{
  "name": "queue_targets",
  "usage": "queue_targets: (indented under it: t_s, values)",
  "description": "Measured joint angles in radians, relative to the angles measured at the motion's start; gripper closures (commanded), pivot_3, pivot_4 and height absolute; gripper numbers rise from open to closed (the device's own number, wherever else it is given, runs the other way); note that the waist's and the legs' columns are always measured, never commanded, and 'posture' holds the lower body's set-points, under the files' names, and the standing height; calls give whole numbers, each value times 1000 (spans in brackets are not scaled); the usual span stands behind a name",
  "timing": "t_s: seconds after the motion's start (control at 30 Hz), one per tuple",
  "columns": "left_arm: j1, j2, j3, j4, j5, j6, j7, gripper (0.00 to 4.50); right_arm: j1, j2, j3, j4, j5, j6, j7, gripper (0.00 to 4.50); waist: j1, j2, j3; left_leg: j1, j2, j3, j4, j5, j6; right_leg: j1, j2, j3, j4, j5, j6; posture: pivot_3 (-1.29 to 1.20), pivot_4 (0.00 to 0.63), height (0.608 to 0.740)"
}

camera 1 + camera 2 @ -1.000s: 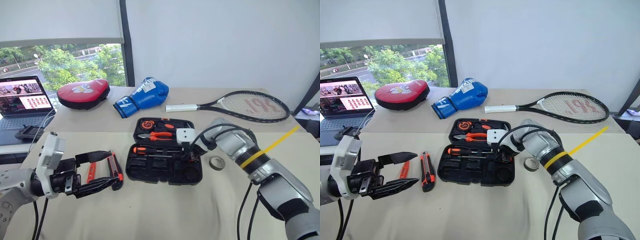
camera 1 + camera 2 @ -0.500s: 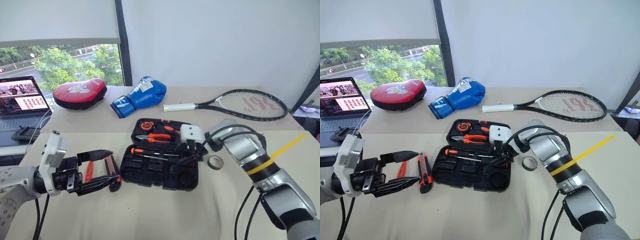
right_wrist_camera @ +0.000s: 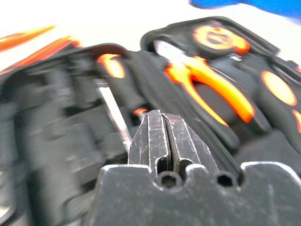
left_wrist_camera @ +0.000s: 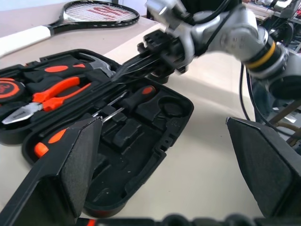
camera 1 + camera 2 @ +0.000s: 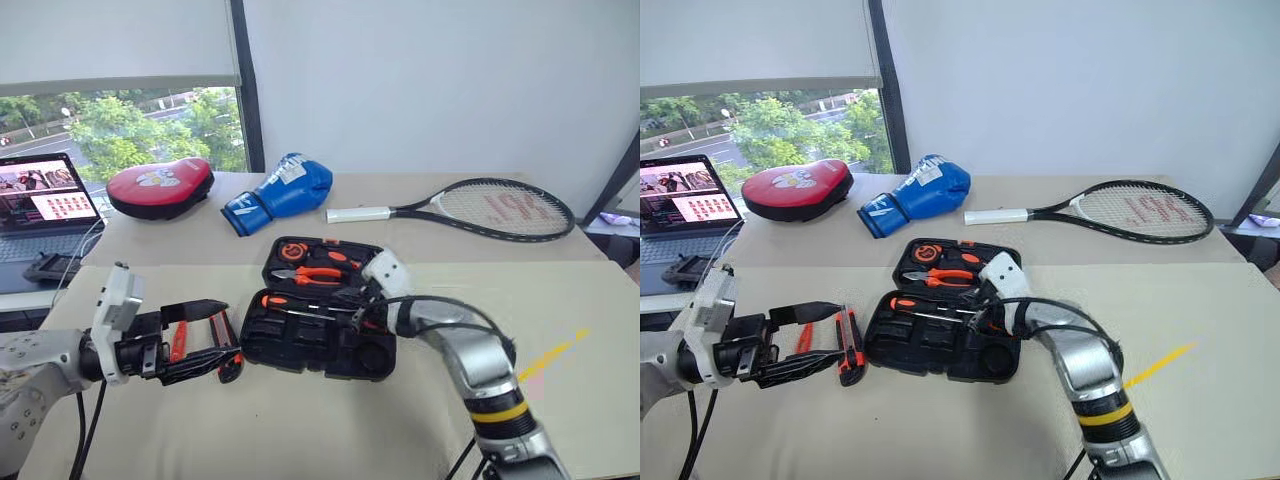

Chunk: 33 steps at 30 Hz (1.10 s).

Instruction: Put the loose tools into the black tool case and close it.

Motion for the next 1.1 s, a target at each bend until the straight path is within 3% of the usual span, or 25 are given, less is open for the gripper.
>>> queue_targets:
  t_s: [0.3, 0.6, 0.77, 0.87, 1.0, 1.07, 1.1]
  values:
    - [25, 0, 1, 0, 1, -1, -8, 0, 76, -20, 109, -40, -74, -41, -82, 4462, -1, 0, 0, 2, 1, 0, 0, 1, -1, 2, 4, 0, 0, 0, 0, 0, 150, 740]
    - [44, 0, 2, -5, 1, -2, -6, 0, -20, -179, 307, -12, -212, -114, 19, 4462, -2, -1, -1, 7, 3, 0, 0, 1, -2, 6, 7, 2, 0, -1, -2, 0, 150, 740]
    - [59, 0, 2, -5, 9, -8, -3, 0, -77, -279, 423, 61, -376, -326, 63, 4462, 2, -3, -2, 8, 4, 0, 0, 1, -2, 7, 6, 1, -1, -2, -2, 0, 150, 740]
    - [60, -4, 4, -5, 12, -9, 19, 0, -44, -270, 376, 55, -367, -362, 65, 4462, 6, -5, -3, 8, 4, -1, 0, 1, -2, 8, 6, 1, -2, -2, -2, 0, 150, 740]
    - [68, -50, 39, 0, 13, 7, 144, 0, 100, -170, 127, 2, -48, -401, 124, 4462, 11, -4, -2, 3, 4, -2, 0, 0, -1, 5, 6, 2, -2, -1, -2, 0, 150, 740]
    - [61, -81, 42, 3, 19, 11, 222, 0, 103, -125, 47, -57, 67, -389, 130, 4462, 4, -2, 0, 2, 4, -1, 0, 0, -1, 2, 4, 4, -1, -1, -2, 0, 150, 740]
    - [56, -91, 43, 3, 20, 18, 257, 0, 97, -129, 10, -88, 110, -379, 138, 4203, 4, -2, 0, 3, 4, -2, 0, 0, -1, 3, 4, 4, -1, -1, -2, 0, 150, 740]
